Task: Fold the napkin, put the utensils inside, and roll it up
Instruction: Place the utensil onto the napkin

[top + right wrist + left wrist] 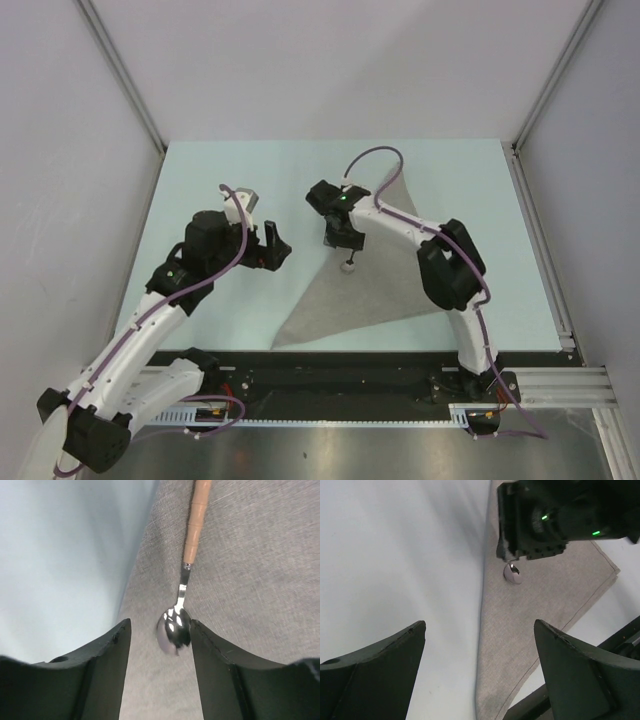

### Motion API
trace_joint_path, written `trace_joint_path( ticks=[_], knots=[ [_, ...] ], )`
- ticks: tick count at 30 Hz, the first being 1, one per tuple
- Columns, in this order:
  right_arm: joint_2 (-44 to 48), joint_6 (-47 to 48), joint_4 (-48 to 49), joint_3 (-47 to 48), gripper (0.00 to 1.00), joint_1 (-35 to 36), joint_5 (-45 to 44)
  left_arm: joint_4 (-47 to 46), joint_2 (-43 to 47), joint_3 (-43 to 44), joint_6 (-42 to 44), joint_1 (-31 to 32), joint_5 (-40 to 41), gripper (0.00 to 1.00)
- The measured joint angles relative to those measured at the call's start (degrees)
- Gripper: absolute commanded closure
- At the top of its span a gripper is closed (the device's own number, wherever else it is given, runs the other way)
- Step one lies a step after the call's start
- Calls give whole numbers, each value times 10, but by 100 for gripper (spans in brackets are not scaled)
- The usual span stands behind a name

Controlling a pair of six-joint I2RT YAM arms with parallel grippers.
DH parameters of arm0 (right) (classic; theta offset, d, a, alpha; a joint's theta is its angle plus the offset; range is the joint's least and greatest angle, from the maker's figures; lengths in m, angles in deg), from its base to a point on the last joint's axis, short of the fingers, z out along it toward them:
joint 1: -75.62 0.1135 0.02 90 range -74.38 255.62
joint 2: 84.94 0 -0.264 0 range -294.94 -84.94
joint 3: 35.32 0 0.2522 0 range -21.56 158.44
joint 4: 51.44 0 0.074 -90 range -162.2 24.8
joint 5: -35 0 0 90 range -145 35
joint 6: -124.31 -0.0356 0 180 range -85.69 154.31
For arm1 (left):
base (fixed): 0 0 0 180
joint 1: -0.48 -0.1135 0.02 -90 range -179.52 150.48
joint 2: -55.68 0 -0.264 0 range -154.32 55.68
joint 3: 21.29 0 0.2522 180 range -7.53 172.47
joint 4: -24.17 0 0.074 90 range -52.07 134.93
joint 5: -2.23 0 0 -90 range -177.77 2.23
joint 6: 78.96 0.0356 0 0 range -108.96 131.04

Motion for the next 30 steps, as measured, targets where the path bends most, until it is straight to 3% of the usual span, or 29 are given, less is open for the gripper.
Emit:
trace_joint_path(
  ticks=[5, 12, 18, 30],
  knots=[
    [129, 17, 70, -99, 43, -38, 34, -1, 5, -3, 10, 0, 9, 6],
    [346, 57, 175, -322, 43, -146, 96, -3, -4, -21, 6, 0, 7, 10],
    [495, 109, 205, -498, 42, -244, 169, 7, -19, -103, -48, 1, 5, 14],
    [558, 162, 263, -550, 42, -321, 289, 26, 9, -247, -211, 39, -7, 27]
  ],
)
